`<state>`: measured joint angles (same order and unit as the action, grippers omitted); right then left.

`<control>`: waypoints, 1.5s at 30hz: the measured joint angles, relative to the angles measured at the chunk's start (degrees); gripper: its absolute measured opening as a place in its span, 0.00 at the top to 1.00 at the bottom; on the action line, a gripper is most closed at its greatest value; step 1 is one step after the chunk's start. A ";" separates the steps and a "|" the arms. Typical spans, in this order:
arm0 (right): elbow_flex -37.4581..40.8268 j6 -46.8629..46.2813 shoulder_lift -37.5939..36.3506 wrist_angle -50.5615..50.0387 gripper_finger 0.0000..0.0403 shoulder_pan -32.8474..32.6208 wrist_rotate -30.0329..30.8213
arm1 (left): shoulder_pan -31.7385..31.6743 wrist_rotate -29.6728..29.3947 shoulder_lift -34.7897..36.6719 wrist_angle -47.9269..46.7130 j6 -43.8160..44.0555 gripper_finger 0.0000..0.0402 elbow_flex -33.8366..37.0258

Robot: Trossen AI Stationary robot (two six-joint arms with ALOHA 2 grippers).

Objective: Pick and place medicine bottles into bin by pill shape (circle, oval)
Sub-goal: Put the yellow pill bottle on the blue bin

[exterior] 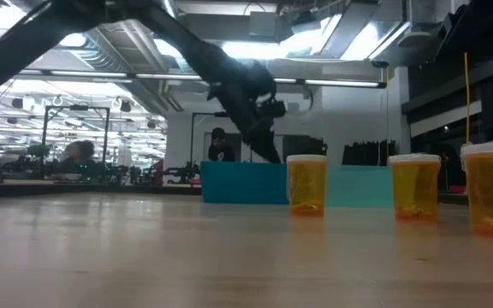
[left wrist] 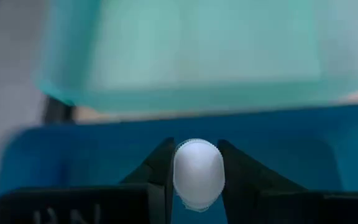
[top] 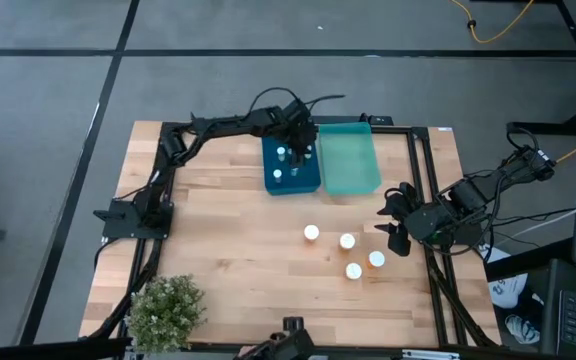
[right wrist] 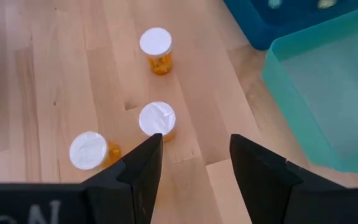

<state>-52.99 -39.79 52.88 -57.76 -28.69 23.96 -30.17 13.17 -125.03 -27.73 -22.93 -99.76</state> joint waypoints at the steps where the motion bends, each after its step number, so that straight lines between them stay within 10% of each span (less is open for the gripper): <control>1: 0.00 0.00 0.00 0.00 0.53 0.00 -0.01 | 0.02 -0.22 -0.95 -0.30 -0.07 0.81 0.04; 45: 0.00 -0.50 0.00 0.02 0.53 0.00 -0.19 | 1.32 -3.79 -1.62 -7.73 3.21 0.67 -2.96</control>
<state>-52.99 -40.29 52.88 -57.74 -28.69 23.77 -28.85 9.38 -126.65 -35.46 -19.73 -102.72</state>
